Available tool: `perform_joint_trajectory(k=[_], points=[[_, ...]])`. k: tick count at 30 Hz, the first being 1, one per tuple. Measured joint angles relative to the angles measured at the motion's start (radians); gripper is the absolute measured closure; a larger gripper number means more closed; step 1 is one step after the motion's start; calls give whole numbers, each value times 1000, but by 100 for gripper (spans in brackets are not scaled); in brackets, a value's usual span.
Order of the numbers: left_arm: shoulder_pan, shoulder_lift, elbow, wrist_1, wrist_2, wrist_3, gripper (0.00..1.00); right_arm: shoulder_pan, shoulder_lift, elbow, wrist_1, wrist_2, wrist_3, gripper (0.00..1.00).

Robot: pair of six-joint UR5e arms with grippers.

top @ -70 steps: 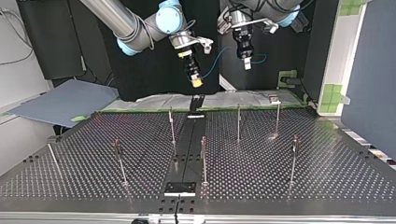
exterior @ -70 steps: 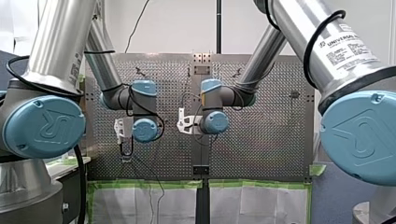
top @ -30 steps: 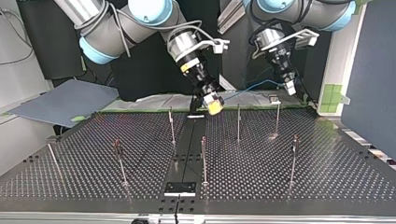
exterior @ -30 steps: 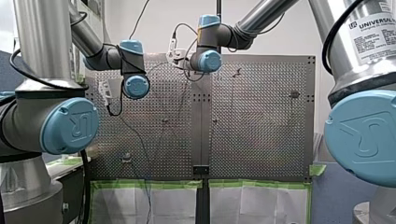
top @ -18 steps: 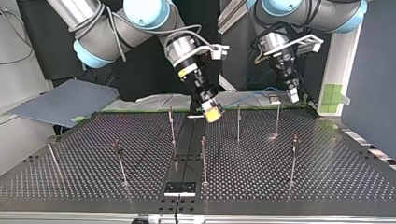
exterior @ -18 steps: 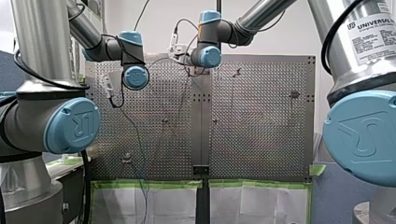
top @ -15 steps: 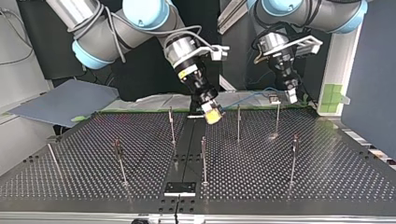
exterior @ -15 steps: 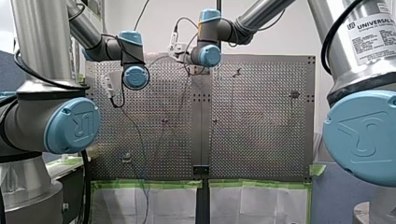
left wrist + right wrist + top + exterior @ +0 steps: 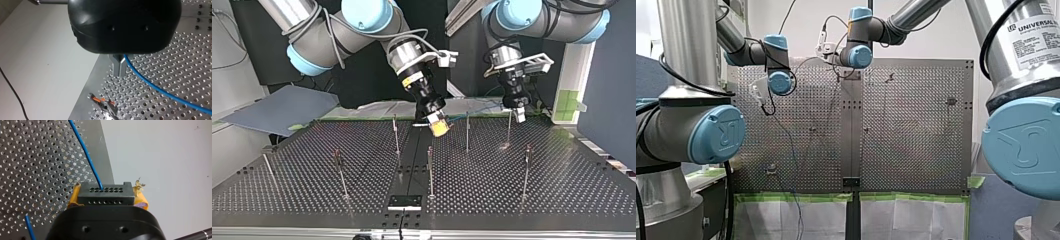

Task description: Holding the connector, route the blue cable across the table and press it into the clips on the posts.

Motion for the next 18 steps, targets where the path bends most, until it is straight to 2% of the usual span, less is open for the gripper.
perform_joint_trajectory(k=[8,18], points=[[59,15,10,-4,64,-16,100,-5,14,-12,1,2,6,100],[147,4,51,-7,153,-22,100,-4,92,-84,27,2,7,100]])
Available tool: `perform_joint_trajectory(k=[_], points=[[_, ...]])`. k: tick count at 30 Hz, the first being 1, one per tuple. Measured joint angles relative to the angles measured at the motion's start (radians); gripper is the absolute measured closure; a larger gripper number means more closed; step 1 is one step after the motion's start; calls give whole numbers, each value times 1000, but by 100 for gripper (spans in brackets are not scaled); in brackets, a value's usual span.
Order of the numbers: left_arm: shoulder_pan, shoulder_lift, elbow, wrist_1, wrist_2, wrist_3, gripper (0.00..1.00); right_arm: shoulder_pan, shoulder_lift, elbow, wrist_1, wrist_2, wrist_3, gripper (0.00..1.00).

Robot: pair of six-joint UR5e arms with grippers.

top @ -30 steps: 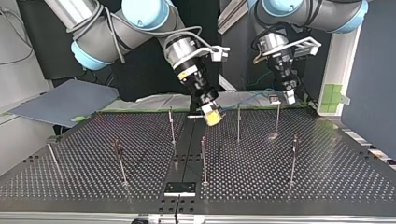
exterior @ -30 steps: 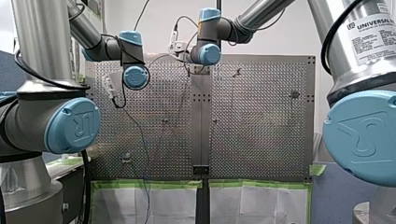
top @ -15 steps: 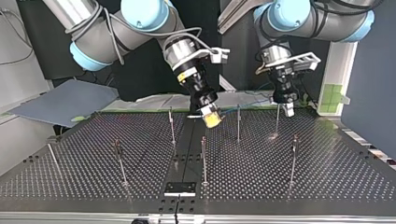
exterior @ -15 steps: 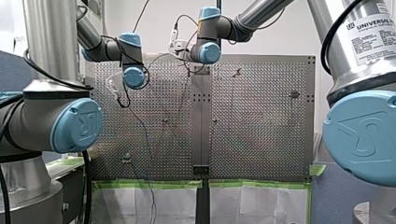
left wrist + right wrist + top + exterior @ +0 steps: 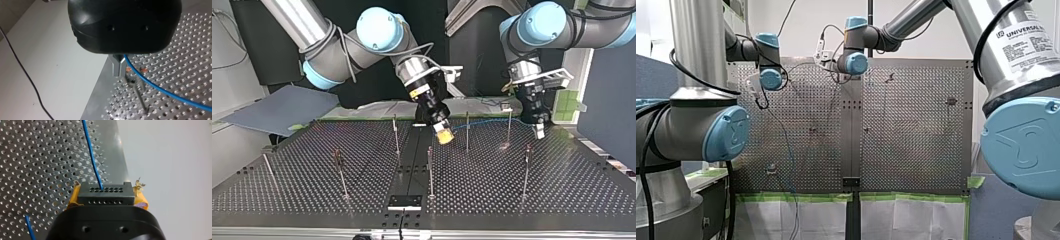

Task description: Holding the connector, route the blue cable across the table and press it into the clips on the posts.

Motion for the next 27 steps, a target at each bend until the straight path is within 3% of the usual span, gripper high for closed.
perform_joint_trajectory(k=[10,19,27], points=[[80,-19,48,-11,21,19,100,-1,58,-83,16,0,1,100],[103,-48,62,12,66,20,100,-2,104,-128,17,-2,5,100],[115,-78,83,28,93,18,100,-2,119,-154,18,-2,7,100]])
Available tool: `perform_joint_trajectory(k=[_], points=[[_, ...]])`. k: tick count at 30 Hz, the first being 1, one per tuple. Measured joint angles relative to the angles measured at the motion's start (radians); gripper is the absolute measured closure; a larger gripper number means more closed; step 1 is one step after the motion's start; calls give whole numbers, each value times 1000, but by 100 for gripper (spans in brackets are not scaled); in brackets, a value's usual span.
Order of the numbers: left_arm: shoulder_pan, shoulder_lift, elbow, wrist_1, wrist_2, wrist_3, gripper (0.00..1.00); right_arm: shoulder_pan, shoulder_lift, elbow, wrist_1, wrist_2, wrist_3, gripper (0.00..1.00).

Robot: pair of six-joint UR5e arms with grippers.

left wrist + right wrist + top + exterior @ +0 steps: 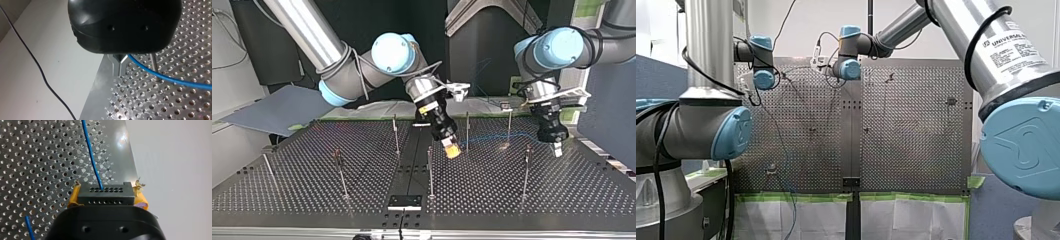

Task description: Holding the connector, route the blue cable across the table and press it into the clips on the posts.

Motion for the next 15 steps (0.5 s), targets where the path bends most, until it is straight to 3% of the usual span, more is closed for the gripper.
perform_joint_trajectory(k=[15], points=[[35,-85,33,46,54,-14,100,0,60,-66,7,1,4,100]])
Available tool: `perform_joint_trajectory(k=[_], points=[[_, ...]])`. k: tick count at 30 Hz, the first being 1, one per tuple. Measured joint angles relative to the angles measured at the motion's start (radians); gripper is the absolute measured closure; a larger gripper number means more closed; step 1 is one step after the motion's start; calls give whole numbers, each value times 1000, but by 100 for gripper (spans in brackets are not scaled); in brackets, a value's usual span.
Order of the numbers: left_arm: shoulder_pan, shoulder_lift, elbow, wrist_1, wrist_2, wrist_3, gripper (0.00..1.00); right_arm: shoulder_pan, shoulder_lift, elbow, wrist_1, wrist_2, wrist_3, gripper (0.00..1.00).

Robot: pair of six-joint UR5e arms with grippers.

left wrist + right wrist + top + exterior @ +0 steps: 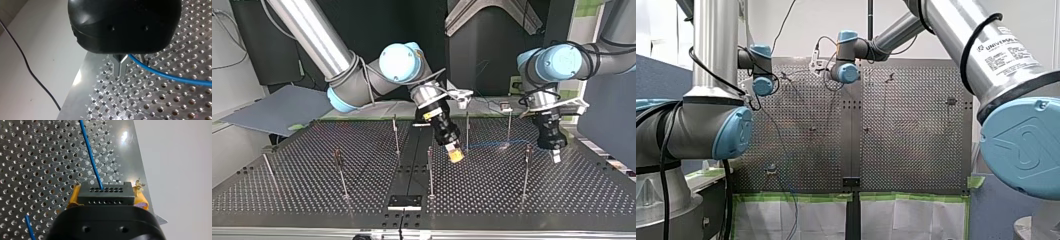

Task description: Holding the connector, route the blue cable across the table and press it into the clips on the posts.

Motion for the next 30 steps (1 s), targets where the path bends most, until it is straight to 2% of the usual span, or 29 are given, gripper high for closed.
perform_joint_trajectory(k=[3,9,15,30], points=[[7,-2,4,10,20,-7,100,0,5,-11,0,0,2,100],[11,-2,11,15,65,-20,100,-1,7,-34,1,-1,20,100],[20,-5,13,49,84,-48,100,-2,14,-56,2,-1,28,100],[36,-117,107,68,112,-65,100,-47,27,-111,22,-1,31,100]])
